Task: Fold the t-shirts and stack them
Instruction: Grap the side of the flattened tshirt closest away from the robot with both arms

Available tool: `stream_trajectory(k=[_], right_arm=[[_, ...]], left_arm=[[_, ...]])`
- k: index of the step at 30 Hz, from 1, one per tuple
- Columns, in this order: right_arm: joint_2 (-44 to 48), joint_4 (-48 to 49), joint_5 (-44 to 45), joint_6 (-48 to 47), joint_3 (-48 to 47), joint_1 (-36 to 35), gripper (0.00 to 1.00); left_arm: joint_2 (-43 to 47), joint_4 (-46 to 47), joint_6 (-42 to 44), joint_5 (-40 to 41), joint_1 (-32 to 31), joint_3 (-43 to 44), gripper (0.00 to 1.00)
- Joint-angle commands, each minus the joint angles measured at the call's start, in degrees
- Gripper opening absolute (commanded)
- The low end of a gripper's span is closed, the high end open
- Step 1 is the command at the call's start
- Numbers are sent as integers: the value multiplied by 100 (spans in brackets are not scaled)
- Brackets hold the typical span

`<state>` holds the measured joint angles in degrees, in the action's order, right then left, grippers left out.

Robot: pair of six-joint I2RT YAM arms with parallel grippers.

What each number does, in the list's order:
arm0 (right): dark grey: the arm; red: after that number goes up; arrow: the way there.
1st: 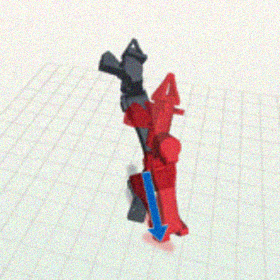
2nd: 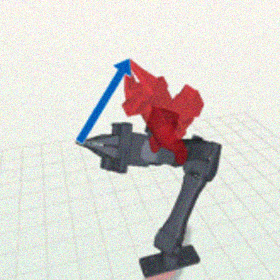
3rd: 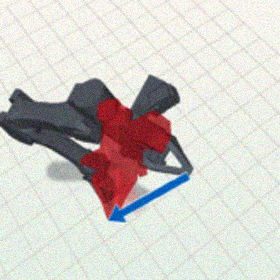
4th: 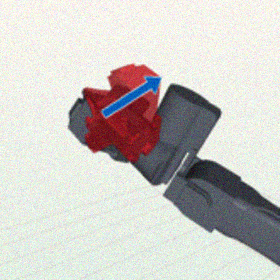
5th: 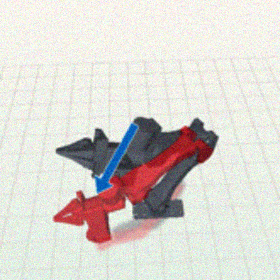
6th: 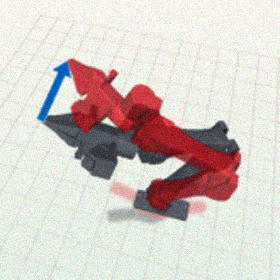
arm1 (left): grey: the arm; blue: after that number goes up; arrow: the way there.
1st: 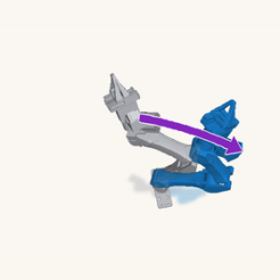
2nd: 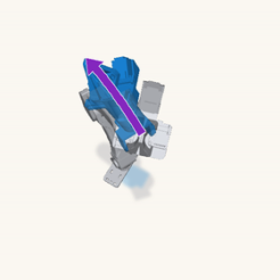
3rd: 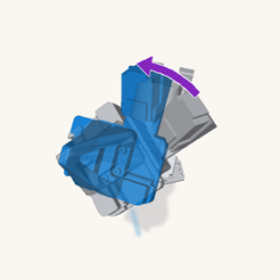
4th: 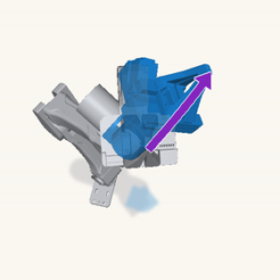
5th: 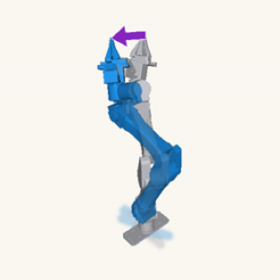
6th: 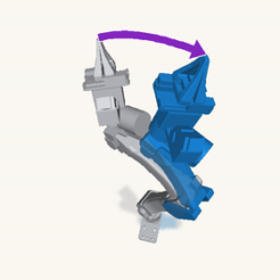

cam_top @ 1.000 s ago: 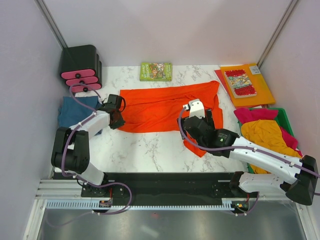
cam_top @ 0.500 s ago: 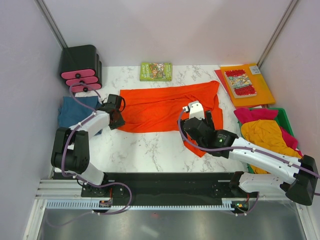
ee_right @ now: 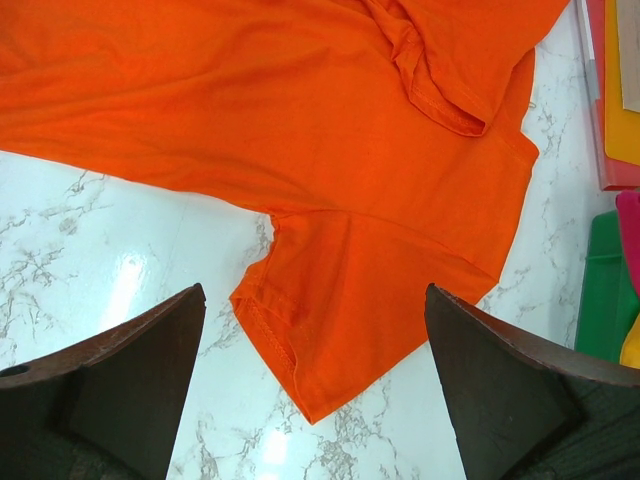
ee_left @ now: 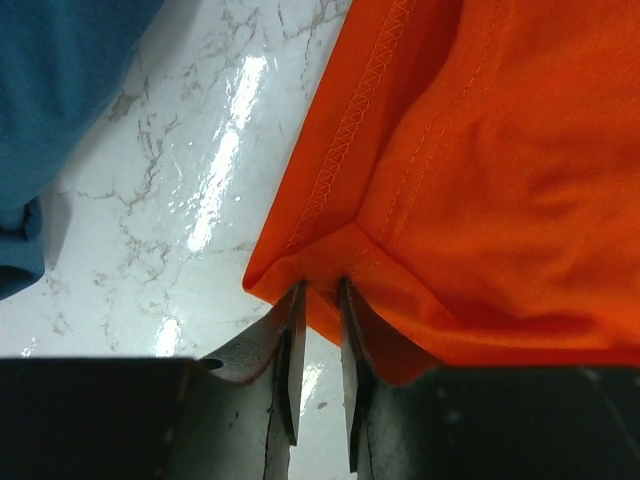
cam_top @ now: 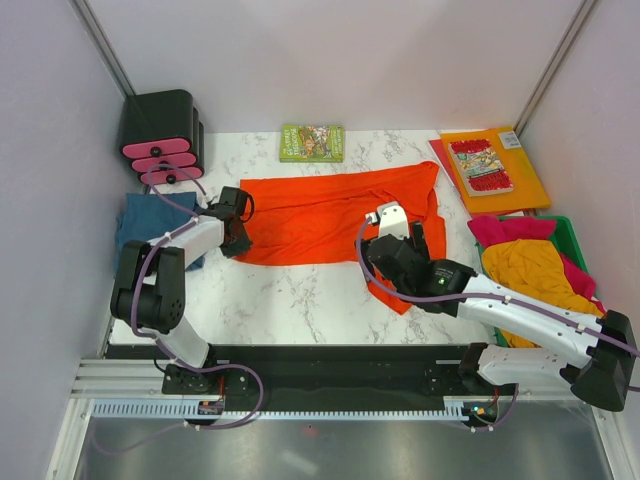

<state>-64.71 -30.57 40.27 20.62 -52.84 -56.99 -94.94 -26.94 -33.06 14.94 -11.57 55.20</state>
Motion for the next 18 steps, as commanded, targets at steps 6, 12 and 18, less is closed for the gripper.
stream_trajectory(k=[6, 12, 18], right_arm=[[99, 112, -19, 47, 107, 65, 98], [90, 104, 25, 187, 89, 293, 98], [178, 68, -256, 705, 493, 995, 98]], left_arm=[[316, 31, 89, 123, 41, -132, 2], [1650, -224, -34, 53, 6, -264, 2], [2892, -1023, -122, -61, -82, -211, 2]])
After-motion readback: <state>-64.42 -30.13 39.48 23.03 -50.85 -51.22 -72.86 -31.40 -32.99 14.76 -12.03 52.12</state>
